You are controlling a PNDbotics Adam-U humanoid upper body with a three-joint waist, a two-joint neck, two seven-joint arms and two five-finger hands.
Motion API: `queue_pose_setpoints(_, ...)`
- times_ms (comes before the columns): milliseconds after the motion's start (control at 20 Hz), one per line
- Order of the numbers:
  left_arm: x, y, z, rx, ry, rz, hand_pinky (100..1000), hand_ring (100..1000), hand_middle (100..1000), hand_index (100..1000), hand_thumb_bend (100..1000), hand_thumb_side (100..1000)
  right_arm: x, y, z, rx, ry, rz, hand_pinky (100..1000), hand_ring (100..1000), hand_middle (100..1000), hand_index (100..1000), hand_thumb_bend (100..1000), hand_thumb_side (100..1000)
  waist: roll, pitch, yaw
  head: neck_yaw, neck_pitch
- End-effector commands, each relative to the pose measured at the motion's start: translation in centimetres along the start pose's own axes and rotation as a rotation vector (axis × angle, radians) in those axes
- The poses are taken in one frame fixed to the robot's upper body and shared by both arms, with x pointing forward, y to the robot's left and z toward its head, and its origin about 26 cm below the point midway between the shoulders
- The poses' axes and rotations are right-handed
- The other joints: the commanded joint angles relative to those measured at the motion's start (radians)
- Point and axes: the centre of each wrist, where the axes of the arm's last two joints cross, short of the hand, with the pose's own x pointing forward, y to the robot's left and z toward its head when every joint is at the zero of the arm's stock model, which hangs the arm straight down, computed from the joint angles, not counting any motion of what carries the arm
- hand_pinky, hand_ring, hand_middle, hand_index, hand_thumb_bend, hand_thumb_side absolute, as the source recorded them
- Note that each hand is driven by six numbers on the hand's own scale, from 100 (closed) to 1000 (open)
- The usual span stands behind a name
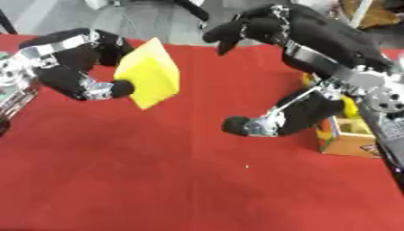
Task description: Pick up the objects with one hand, pass them to the other hand, and then place them into the box on the other side of the table.
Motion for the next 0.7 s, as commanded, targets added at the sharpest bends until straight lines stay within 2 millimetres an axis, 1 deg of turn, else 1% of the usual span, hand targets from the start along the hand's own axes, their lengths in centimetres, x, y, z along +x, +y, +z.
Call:
queue_pose_setpoints(50,0.7,0.2,-0.3,-0.038,-0.010,0.000,720,520,430,533,232,344,0.2,-0.6,-0.5,0.001,-0.038,0.062,714,694,650,882,549,370,0.006,-0.028,0.001,-0.002,0.004)
queue_pose_setpoints(350,0.6,-0.5,-0.8,-0.102,0.009,0.025,726,523,433,535,238,353,0.6,-0.4,-1.2,-0.005,-0.083,0.137,719,691,650,890,515,357,0.008,-0.028,0.002,-0.004,0.005)
queue_pose_setpoints(700,0.4,-1.2,-1.2,-0.141,0.017,0.077,723,518,427,530,232,358,0.7,0.0,-1.5,-0.018,-0.098,0.213,713,677,634,887,498,353,0.008,-0.028,0.004,-0.005,0.008)
